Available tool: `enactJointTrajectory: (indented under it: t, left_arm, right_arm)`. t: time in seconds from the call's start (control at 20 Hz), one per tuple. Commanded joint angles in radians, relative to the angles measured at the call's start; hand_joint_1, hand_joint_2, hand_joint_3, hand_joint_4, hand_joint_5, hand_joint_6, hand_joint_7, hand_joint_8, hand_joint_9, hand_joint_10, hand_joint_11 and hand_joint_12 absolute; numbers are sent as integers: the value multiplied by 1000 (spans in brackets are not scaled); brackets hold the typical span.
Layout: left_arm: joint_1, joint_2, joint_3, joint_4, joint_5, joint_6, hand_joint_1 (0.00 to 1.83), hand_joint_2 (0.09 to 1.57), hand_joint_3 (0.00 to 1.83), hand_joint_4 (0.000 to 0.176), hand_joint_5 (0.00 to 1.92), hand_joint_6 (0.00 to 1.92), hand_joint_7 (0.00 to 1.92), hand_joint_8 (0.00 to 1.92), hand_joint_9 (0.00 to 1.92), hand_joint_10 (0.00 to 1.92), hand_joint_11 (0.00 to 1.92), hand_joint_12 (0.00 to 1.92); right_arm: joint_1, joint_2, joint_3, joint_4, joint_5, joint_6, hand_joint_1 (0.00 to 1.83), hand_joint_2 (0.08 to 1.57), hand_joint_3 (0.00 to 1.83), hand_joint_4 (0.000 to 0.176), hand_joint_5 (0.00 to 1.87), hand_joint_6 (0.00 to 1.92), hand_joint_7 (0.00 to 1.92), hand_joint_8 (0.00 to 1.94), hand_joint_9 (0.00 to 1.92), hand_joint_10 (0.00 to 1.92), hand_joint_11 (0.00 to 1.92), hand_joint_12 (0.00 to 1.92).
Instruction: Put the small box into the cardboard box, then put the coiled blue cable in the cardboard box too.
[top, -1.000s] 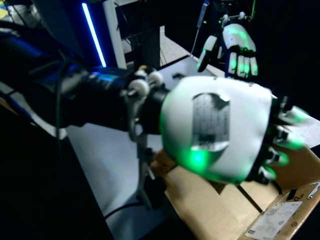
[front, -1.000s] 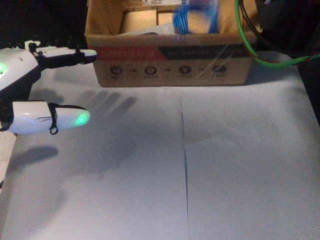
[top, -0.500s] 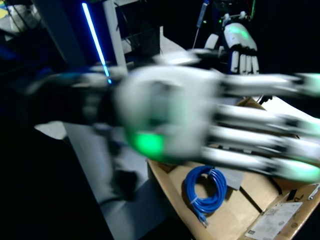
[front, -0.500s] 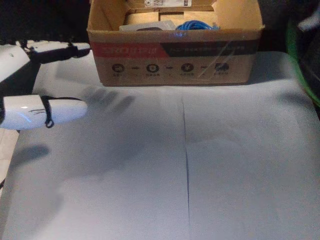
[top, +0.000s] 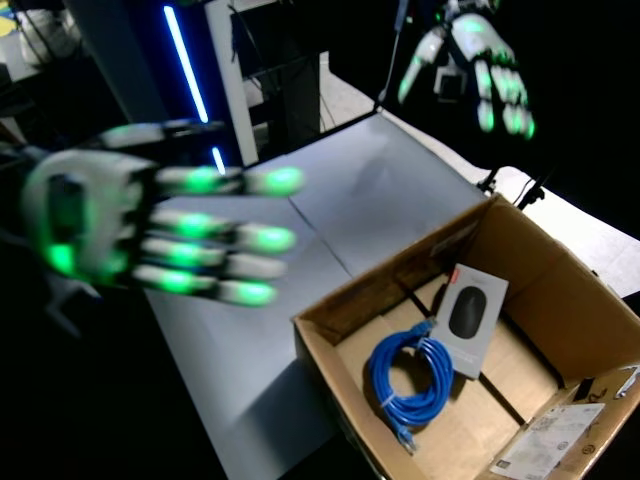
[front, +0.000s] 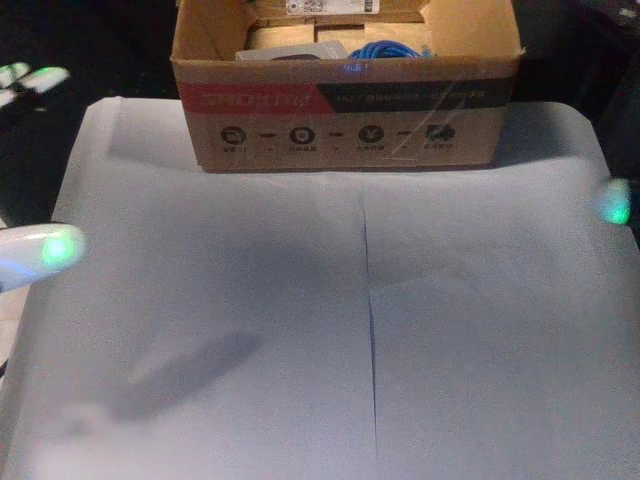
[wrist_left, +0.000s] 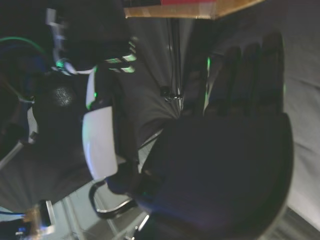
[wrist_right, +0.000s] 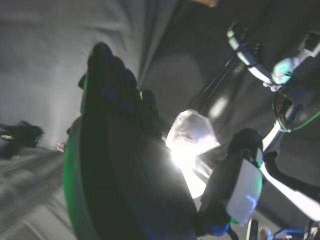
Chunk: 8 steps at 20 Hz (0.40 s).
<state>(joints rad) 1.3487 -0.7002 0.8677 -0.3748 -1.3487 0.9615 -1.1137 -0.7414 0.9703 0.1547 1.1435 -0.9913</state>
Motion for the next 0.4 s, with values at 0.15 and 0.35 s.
enactJointTrajectory:
  t: [0.15, 0.35]
  left_arm:
    - [42, 11, -22, -68, -198, -2, 51, 1002, 0, 176, 0, 0, 0, 0, 0, 0, 0, 0]
    - [53, 7, -35, -73, -211, -2, 98, 978, 0, 176, 0, 0, 0, 0, 0, 0, 0, 0]
  right_arm:
    - [-210, 33, -80, 168, 317, 5, 582, 859, 6, 176, 0, 0, 0, 0, 0, 0, 0, 0]
    - [-244, 25, -96, 191, 344, 5, 616, 845, 0, 176, 0, 0, 0, 0, 0, 0, 0, 0]
